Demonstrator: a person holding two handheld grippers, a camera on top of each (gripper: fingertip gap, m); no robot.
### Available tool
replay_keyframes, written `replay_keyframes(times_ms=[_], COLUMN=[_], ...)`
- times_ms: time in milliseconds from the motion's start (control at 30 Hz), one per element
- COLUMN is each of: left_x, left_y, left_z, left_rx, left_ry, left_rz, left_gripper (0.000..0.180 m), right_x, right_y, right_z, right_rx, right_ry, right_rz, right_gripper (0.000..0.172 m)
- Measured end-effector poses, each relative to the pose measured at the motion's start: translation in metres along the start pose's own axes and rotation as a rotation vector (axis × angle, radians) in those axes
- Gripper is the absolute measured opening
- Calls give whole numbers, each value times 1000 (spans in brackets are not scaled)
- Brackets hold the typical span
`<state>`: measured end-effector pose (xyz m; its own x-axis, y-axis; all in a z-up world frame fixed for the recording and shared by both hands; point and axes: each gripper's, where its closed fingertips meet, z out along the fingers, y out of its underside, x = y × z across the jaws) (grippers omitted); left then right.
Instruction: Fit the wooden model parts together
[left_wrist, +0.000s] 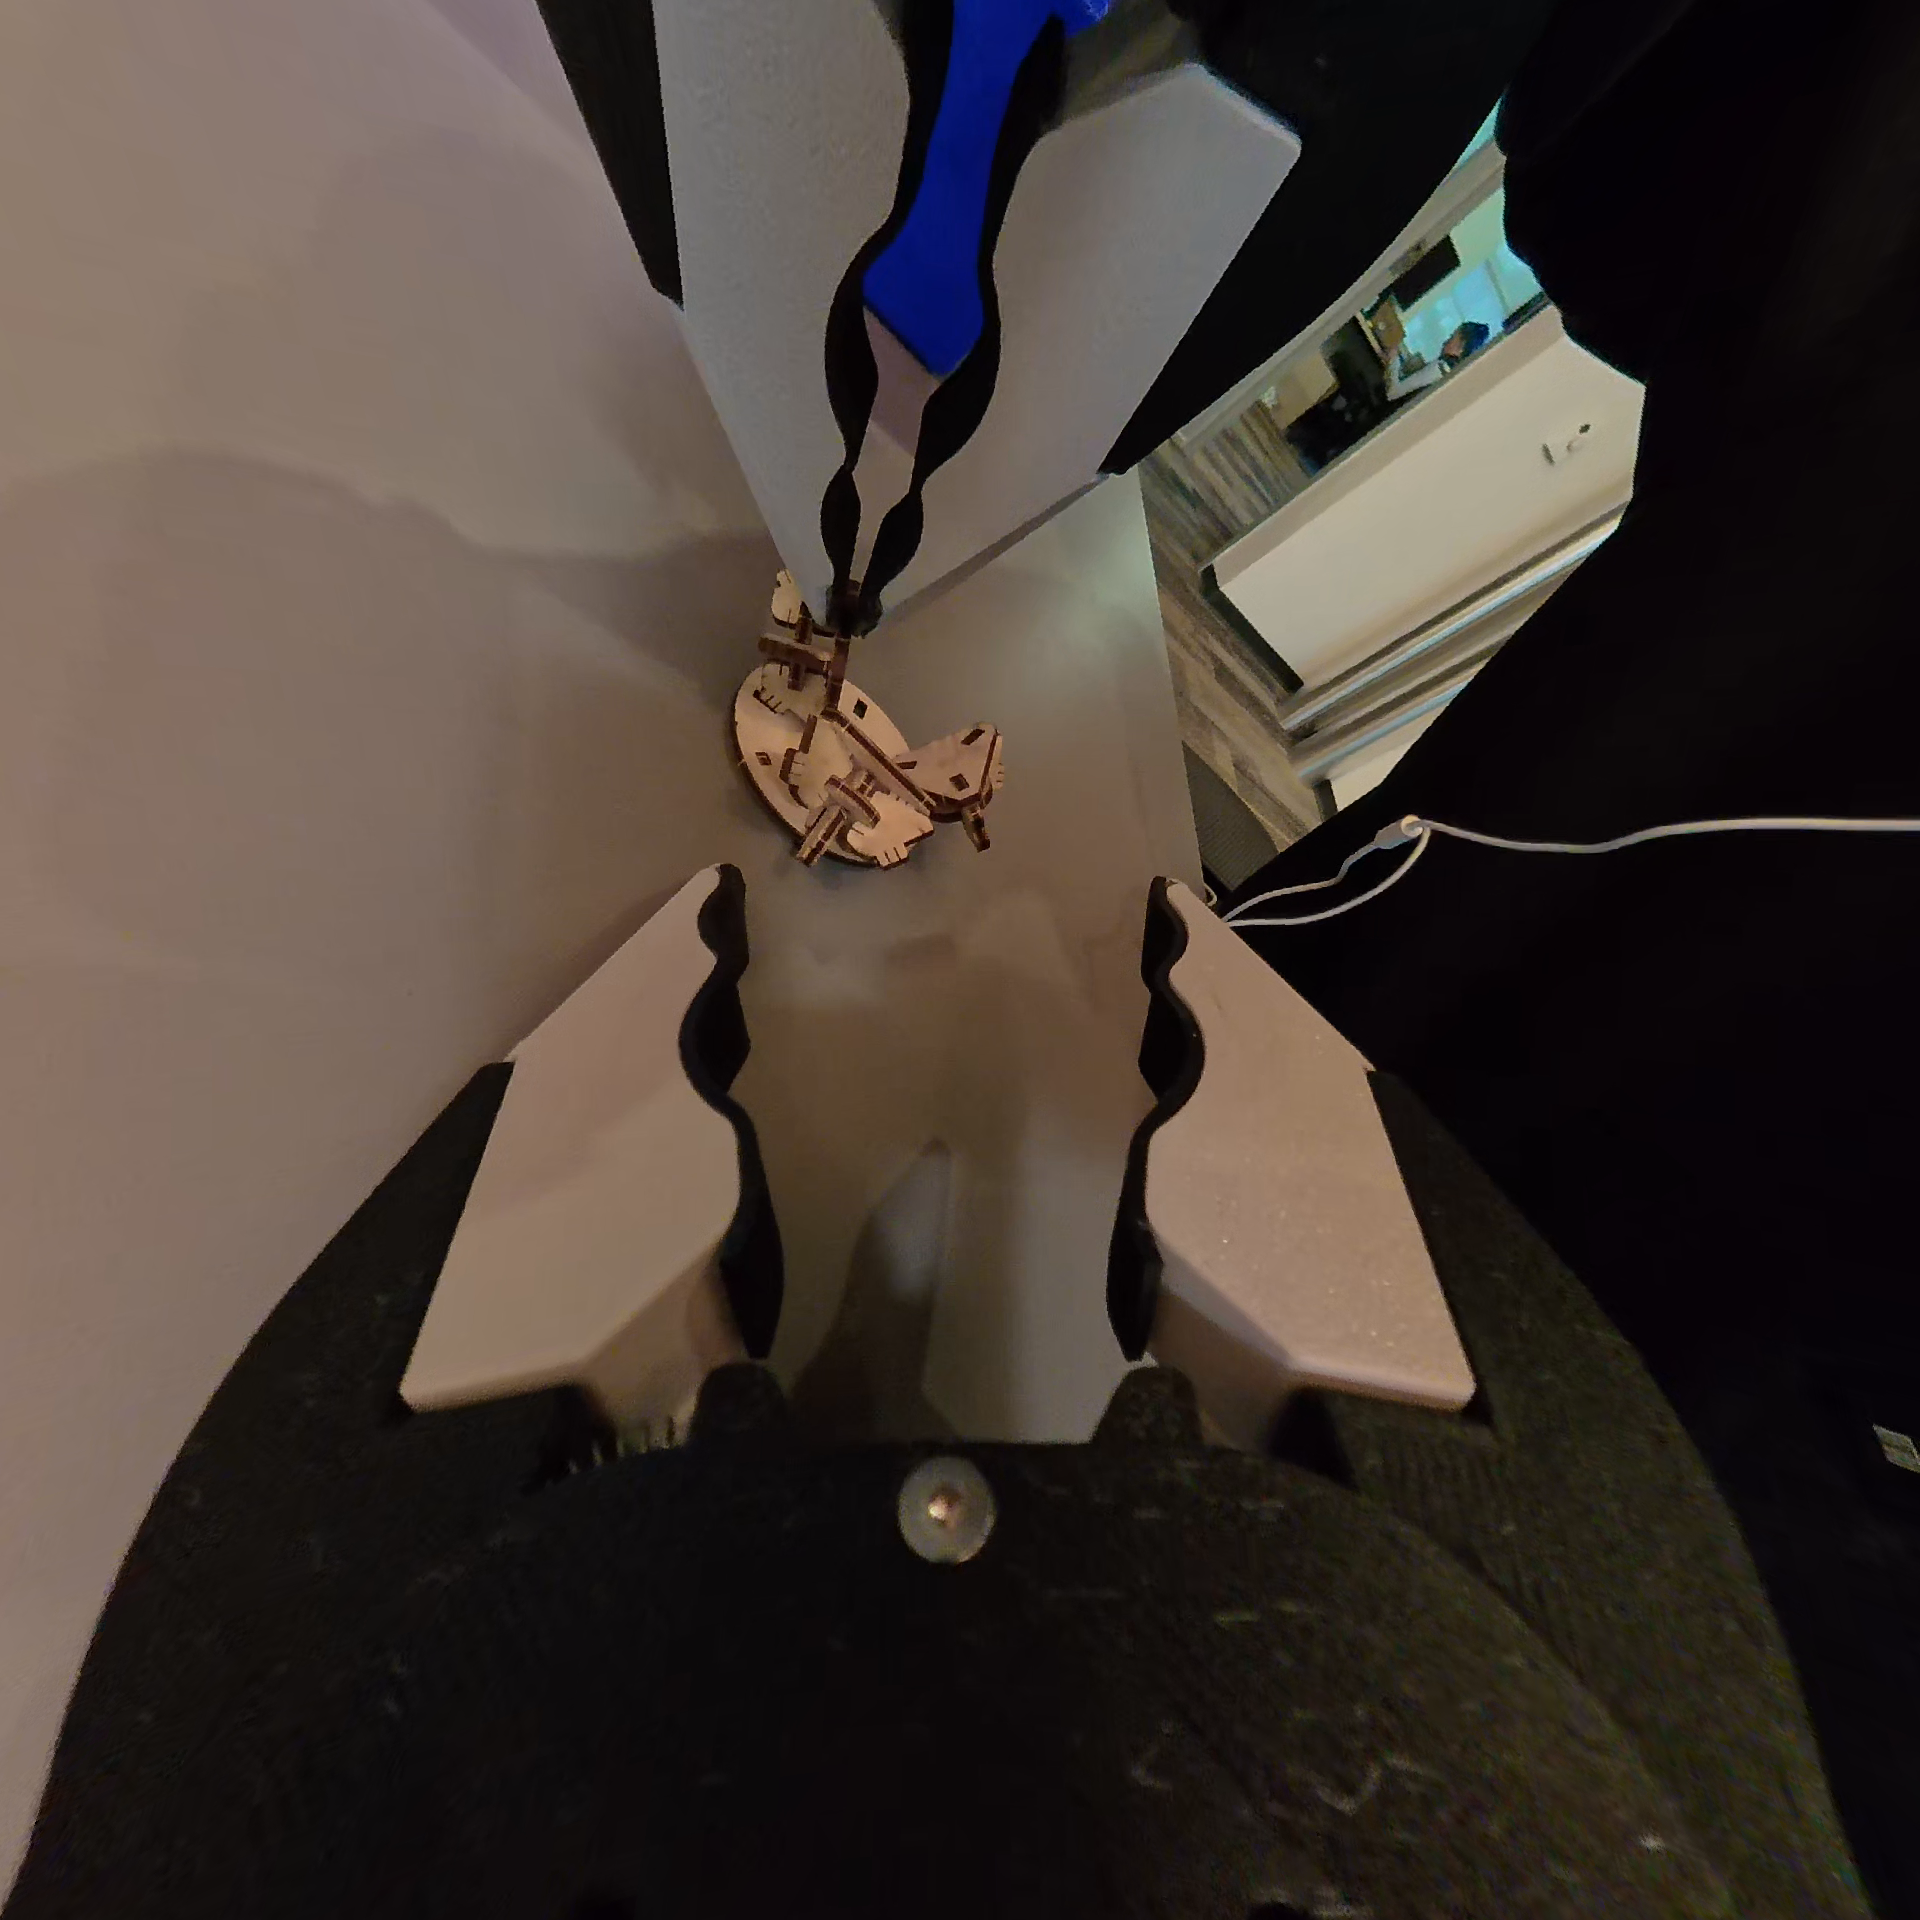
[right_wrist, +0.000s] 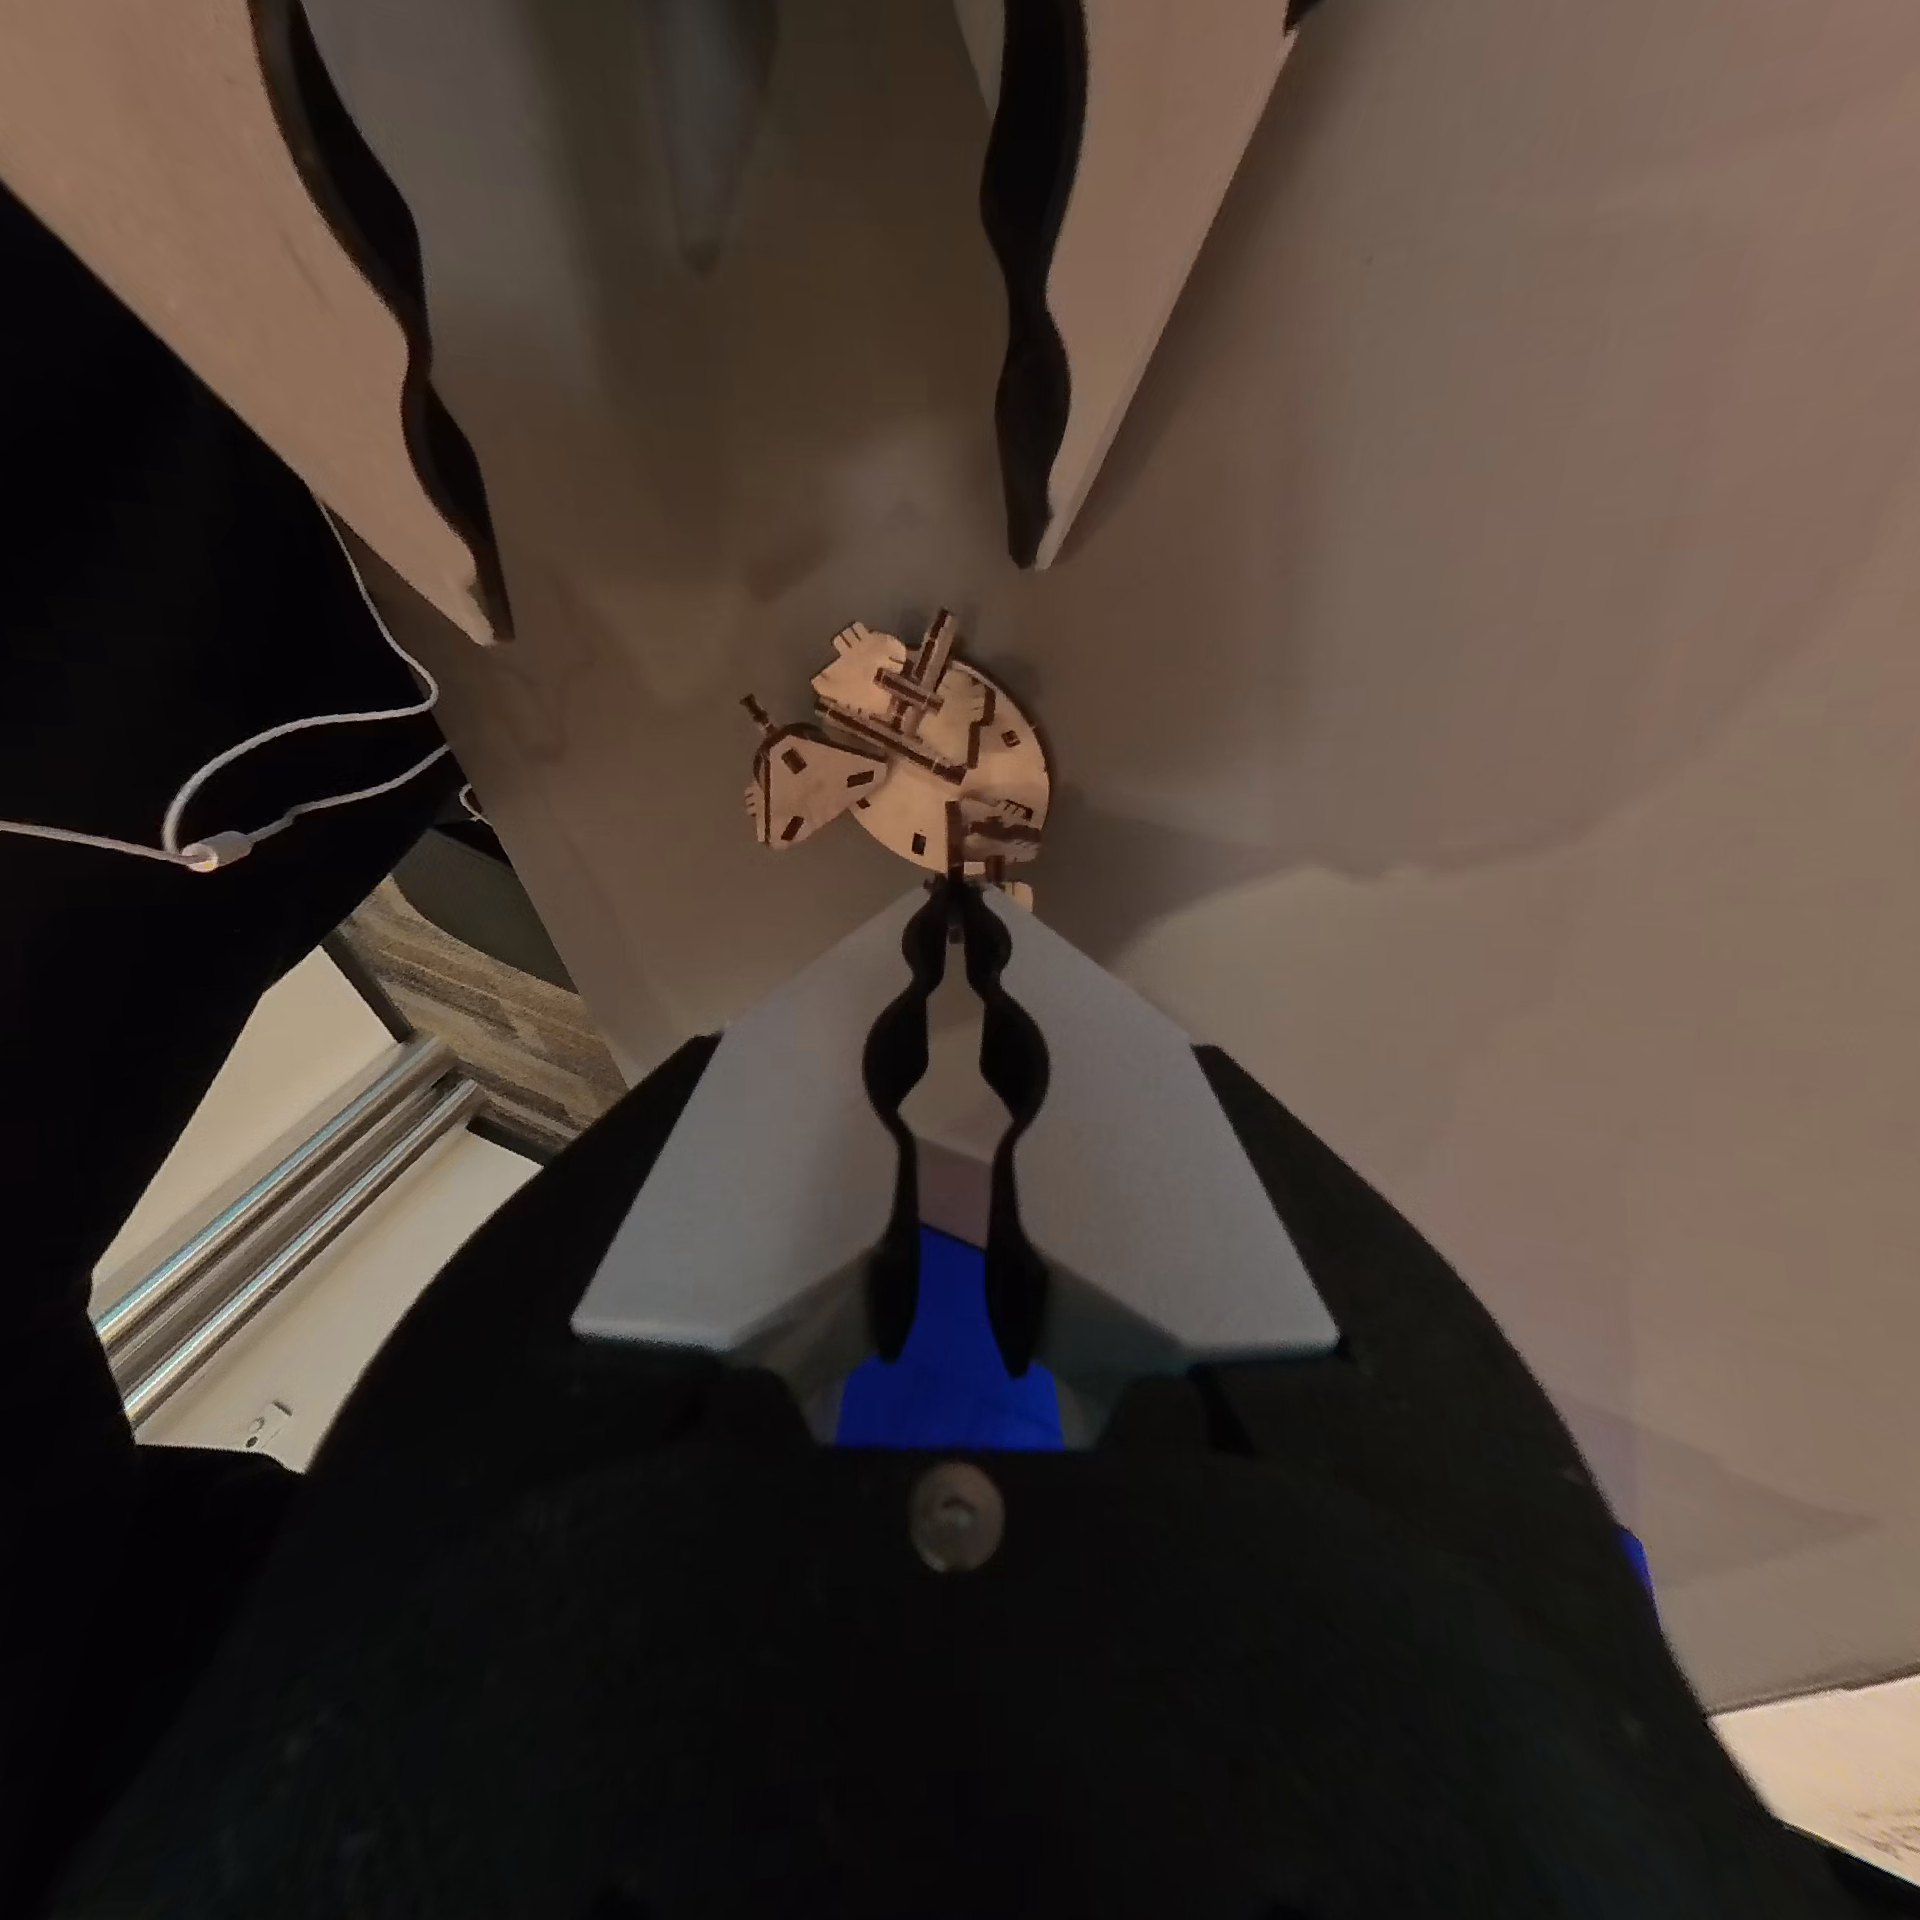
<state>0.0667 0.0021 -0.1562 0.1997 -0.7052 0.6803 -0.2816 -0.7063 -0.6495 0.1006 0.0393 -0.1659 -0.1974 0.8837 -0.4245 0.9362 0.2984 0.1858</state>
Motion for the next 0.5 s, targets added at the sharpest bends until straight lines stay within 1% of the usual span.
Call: replay_keyframes(times_ms=[267,500], left_x=[4,6], left_y=[4,6], left_z=[2,3], left_rx=[-22,-37], left_ry=[13,16], left_rz=[11,24], left_gripper=[75,75], right_x=[2,2], right_y=[-2,-6], right_z=[-1,-2], right_rx=[29,120], right_ry=[-24,-37], right_rz=[16,42], right_gripper=[1,0])
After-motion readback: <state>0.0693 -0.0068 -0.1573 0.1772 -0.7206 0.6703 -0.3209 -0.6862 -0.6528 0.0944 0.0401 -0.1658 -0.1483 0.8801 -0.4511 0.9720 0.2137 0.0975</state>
